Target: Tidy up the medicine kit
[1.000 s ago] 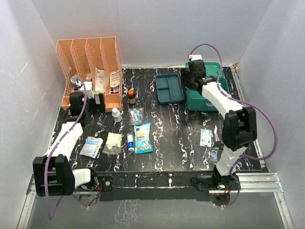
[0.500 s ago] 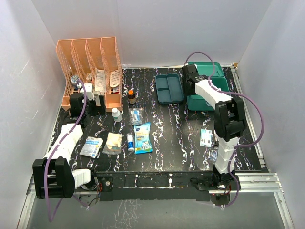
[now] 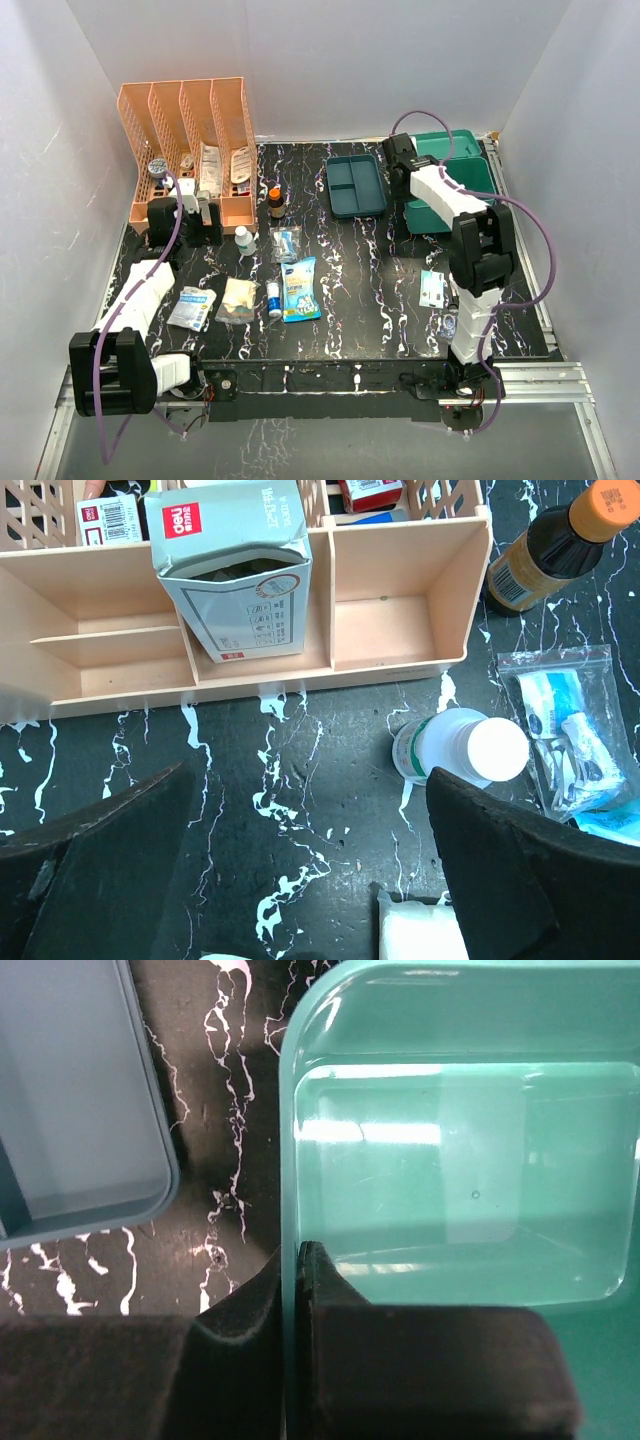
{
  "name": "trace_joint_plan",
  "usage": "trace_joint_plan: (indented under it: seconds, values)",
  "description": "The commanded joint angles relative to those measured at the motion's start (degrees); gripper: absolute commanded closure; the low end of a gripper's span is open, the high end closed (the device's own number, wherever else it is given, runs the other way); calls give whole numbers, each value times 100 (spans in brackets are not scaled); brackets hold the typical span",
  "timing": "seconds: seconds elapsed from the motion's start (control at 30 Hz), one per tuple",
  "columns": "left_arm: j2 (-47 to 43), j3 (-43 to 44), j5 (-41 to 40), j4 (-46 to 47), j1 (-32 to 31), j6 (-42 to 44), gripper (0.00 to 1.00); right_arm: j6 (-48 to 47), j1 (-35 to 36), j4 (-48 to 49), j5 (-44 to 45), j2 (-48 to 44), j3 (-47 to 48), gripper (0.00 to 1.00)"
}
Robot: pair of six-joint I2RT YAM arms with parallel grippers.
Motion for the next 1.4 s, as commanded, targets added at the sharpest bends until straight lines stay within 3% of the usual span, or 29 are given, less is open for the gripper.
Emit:
trace_joint_plan:
  seconds: [0.0,0.33,0.6,0.97,1.37]
  values:
    - [-25,37,101,-47,26,-62,2,84,21,161,560,-1098,14,100]
    - [2,127,59,-60,25,-125,2,830,787,-27,923,-2332,-429,100]
    - [-7,205,100,-141,24,-180,2,2000,1805,463,1137,-2867,-1544,100]
    - [-120,171,101,-223,25,-157,1,2649,2861,672,1679,-2489,-1702,100]
    - [-99,206,143,-267,26,-156,1,2978,3132,647,1712,-1999,-1907,100]
